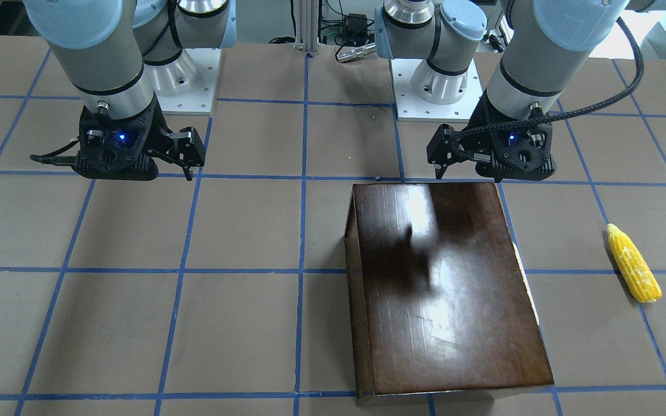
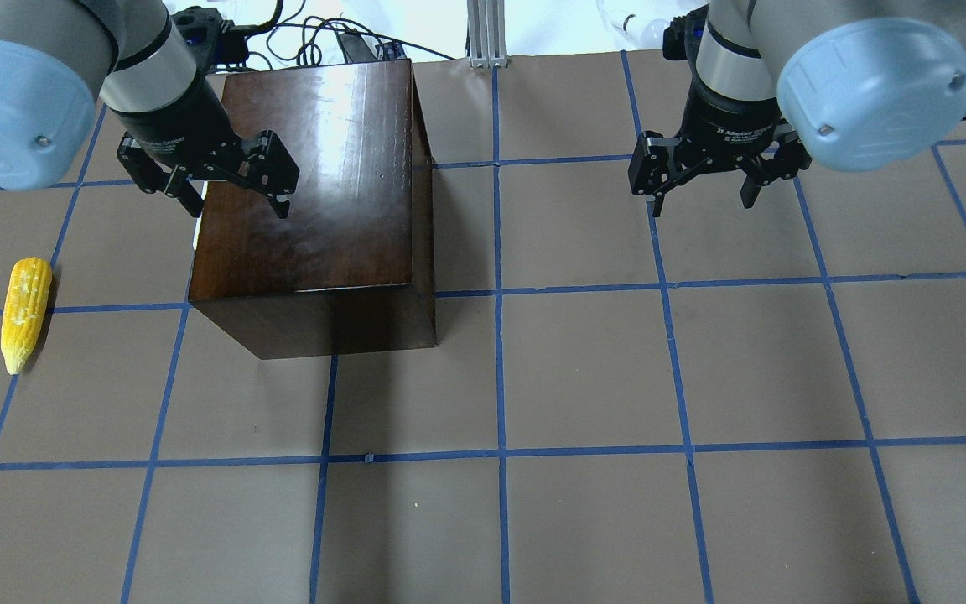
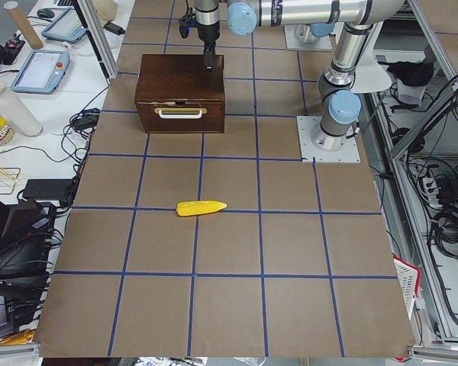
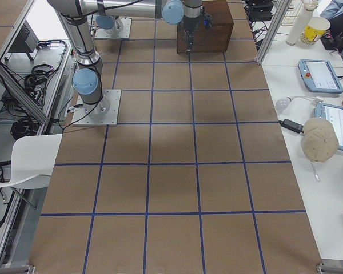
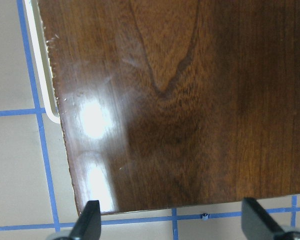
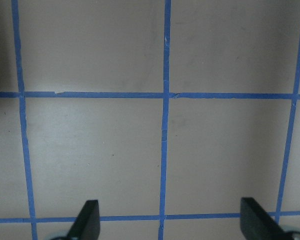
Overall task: Open drawer and put corn inside
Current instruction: 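Raise the left gripper off the cabinet top and move it outward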
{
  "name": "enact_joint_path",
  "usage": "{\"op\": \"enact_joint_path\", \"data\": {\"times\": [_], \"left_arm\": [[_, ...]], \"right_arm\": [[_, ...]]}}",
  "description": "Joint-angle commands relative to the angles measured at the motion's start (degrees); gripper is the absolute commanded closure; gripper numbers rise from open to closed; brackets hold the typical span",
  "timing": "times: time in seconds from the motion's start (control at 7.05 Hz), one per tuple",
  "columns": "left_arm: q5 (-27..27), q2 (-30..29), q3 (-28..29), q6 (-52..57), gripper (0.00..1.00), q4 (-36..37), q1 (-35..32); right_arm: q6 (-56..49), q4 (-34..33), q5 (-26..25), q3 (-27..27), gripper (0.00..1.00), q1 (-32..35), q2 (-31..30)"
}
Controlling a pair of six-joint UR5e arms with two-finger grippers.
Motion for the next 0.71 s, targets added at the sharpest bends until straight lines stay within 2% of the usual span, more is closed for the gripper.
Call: {"op": "enact_joint_path", "data": {"times": [0.0, 0.57], "left_arm": [[0.1, 0.2, -0.1, 0.0, 0.00, -0.3, 0.3], [-0.1, 0.8, 0.1, 0.0, 0.00, -1.4, 0.3]], "right_arm": [[0.0, 0.0, 0.0, 0.0, 0.00, 0.0, -0.1], [0.0, 0.0, 0.0, 0.0, 0.00, 0.0, 0.0]]}}
